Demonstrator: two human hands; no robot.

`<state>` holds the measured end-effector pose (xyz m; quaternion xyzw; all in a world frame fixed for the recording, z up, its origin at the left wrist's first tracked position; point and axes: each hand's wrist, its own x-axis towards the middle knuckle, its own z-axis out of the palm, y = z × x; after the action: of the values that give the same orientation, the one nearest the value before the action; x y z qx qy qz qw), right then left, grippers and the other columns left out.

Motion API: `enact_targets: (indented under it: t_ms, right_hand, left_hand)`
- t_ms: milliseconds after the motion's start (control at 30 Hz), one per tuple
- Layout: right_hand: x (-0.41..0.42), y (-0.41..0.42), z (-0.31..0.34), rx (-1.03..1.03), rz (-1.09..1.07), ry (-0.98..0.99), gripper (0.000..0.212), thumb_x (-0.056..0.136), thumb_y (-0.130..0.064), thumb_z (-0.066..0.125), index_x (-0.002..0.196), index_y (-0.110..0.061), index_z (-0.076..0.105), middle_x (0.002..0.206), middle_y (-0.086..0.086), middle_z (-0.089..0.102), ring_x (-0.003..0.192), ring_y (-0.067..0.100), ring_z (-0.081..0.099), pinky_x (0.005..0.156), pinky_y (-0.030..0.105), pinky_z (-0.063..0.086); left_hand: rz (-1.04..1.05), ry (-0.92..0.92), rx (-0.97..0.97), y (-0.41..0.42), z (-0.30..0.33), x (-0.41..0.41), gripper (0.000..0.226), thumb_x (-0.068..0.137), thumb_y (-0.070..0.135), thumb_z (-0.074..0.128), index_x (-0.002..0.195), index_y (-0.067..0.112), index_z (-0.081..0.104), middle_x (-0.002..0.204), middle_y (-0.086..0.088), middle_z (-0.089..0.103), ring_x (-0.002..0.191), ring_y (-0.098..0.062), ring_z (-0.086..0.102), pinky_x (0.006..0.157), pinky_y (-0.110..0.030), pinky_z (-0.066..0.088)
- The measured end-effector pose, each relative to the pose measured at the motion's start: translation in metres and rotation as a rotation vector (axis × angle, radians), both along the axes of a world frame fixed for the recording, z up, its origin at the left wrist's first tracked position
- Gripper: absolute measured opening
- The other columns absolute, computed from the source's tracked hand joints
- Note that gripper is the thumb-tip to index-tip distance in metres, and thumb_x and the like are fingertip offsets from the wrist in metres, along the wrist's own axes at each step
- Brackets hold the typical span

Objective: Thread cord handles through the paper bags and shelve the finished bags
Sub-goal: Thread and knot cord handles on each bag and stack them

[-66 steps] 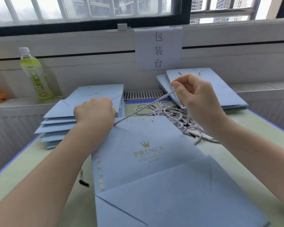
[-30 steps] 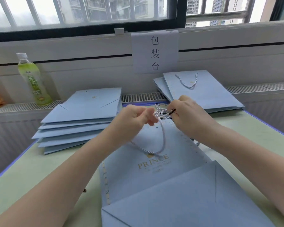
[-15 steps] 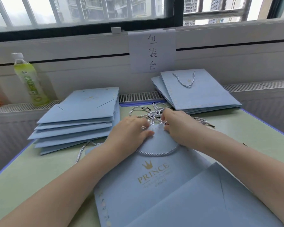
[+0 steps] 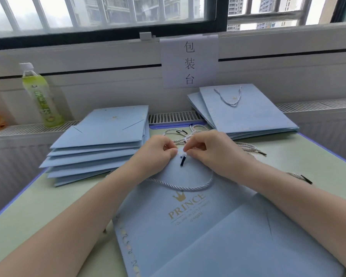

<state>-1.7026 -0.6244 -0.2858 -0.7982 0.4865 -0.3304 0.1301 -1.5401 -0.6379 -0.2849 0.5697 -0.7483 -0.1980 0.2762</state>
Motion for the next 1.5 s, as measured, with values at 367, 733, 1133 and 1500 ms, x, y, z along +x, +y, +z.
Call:
enact_targets:
  t_ms: [367, 733, 1133, 1500]
  right_hand:
    - [0.0, 0.0, -0.004, -0.249, 0.015, 0.231, 0.037, 0.082, 0.013, 0.044, 0.106, -0.011, 0.06, 0.087, -0.006, 0.05, 0.081, 0.019, 0.052, 0.068, 0.03, 0.039]
    - [-0.001, -0.005, -0.001, -0.41, 0.047, 0.36, 0.014, 0.079, 0.007, 0.063, 0.079, -0.006, 0.063, 0.078, 0.009, 0.057, 0.059, 0.03, 0.054, 0.05, 0.035, 0.047]
    - [0.006, 0.001, 0.0, -0.376, 0.073, 0.38, 0.017, 0.085, -0.01, 0.047, 0.076, -0.001, 0.058, 0.077, 0.013, 0.055, 0.06, 0.027, 0.048, 0.057, 0.03, 0.035]
    - [0.005, 0.006, 0.008, -0.179, 0.003, 0.272, 0.011, 0.091, -0.018, 0.046, 0.08, -0.015, 0.047, 0.084, -0.002, 0.049, 0.079, 0.017, 0.042, 0.069, 0.03, 0.032]
  left_hand:
    - [-0.028, 0.156, 0.074, 0.0, 0.003, 0.0, 0.02, 0.092, 0.017, 0.06, 0.096, 0.001, 0.07, 0.088, -0.01, 0.066, 0.078, -0.014, 0.054, 0.068, -0.023, 0.041]
    - [-0.026, 0.185, 0.081, 0.001, 0.008, 0.004, 0.014, 0.088, 0.008, 0.062, 0.098, 0.005, 0.072, 0.088, -0.006, 0.071, 0.07, -0.005, 0.058, 0.056, -0.004, 0.041]
    - [-0.015, 0.191, 0.116, 0.001, 0.011, 0.005, 0.014, 0.088, 0.01, 0.063, 0.099, 0.008, 0.072, 0.086, -0.002, 0.068, 0.067, -0.004, 0.055, 0.05, -0.005, 0.038]
    - [-0.046, 0.23, 0.097, 0.006, 0.017, 0.003, 0.009, 0.087, 0.011, 0.065, 0.093, 0.008, 0.072, 0.083, -0.005, 0.068, 0.07, -0.007, 0.055, 0.053, -0.005, 0.039]
